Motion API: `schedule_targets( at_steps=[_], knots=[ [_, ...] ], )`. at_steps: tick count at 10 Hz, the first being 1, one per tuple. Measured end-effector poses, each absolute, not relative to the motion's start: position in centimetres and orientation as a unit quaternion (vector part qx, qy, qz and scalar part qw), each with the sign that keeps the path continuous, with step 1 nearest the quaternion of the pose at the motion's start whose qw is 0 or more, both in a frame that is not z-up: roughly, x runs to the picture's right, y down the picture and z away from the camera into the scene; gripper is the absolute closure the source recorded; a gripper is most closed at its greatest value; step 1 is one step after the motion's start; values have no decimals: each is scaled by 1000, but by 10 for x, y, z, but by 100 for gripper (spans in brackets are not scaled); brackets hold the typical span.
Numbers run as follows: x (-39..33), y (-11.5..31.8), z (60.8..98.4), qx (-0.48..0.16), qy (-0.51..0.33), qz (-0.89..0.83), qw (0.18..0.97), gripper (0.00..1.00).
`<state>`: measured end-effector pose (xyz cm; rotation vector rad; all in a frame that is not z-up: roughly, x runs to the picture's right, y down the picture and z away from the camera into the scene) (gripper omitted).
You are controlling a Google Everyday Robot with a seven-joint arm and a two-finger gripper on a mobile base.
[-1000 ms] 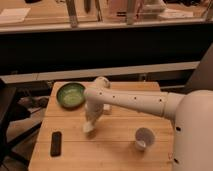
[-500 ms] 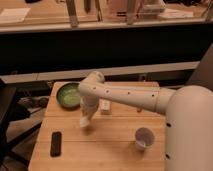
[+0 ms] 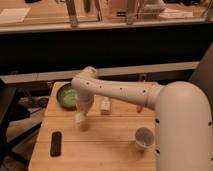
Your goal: Place the white sponge in the ceramic bowl
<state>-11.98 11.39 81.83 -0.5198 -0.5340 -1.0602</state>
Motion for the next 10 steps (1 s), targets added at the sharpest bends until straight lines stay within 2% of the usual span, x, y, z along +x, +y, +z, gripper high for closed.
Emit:
schedule_targets(
  at_steps=[10],
  knots=[
    [-162,68,841,-231,-241,-518,788,99]
  ],
)
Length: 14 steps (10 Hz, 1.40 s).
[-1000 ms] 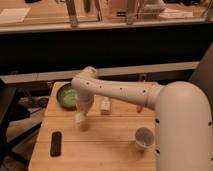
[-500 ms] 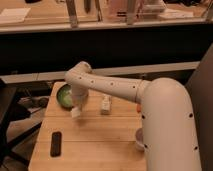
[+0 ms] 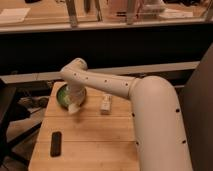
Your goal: Place the white sponge in the ceramic bowl
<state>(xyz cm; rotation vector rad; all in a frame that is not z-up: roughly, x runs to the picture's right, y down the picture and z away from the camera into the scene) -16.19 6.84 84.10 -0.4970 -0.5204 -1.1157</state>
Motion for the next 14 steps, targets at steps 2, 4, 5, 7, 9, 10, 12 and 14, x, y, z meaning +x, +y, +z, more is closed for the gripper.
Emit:
schedule_targets(
  at_steps=[2,4,5,7,9,10,12,14],
  knots=[
    [-162,63,845,-231,-240,-520,787,99],
    [-163,55,850,-228,-240,-521,787,99],
    [-165,53,852,-228,-240,-522,786,99],
    [-168,51,854,-229,-240,-524,784,99],
    [-168,47,857,-229,-239,-525,784,99],
    [-168,45,858,-229,-239,-525,784,99],
    [-171,43,860,-230,-239,-527,783,99],
    [-173,41,862,-230,-240,-528,781,99]
  ],
)
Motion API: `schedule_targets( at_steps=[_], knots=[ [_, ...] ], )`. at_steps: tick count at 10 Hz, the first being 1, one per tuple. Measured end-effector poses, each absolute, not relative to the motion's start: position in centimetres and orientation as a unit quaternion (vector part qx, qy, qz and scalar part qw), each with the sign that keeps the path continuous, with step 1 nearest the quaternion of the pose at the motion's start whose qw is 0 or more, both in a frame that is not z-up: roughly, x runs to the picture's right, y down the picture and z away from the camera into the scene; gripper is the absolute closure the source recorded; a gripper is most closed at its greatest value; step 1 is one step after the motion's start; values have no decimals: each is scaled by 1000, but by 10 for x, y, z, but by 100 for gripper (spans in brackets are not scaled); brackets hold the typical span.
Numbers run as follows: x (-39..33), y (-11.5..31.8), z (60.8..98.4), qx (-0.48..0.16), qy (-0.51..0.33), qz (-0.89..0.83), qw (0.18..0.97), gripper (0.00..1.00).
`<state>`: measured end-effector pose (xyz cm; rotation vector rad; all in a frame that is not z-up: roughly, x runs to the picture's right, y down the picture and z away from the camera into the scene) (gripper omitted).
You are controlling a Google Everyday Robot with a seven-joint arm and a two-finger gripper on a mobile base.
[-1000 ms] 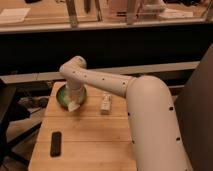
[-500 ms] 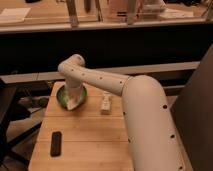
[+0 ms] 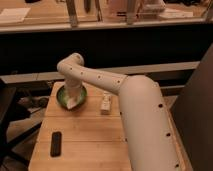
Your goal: Place the white sponge in the ceramic bowl
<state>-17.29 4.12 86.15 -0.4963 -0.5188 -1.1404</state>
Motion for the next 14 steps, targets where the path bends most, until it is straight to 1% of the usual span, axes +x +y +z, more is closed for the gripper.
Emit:
schedule_targets(
  at_steps=[3,5,6,7,8,9,11,12,13,14],
  knots=[
    [-169,39,863,-232,-240,-527,782,99],
    [-170,38,863,-232,-240,-527,781,87],
    [-171,38,864,-233,-241,-528,781,84],
    [-172,38,864,-233,-240,-528,780,87],
    [-171,37,865,-234,-240,-528,780,88],
    [-170,37,865,-234,-240,-528,781,85],
    [-169,35,866,-234,-240,-527,781,63],
    [-168,35,866,-236,-240,-528,780,55],
    [-168,35,866,-237,-239,-528,780,49],
    [-168,34,866,-236,-239,-528,780,47]
  ],
)
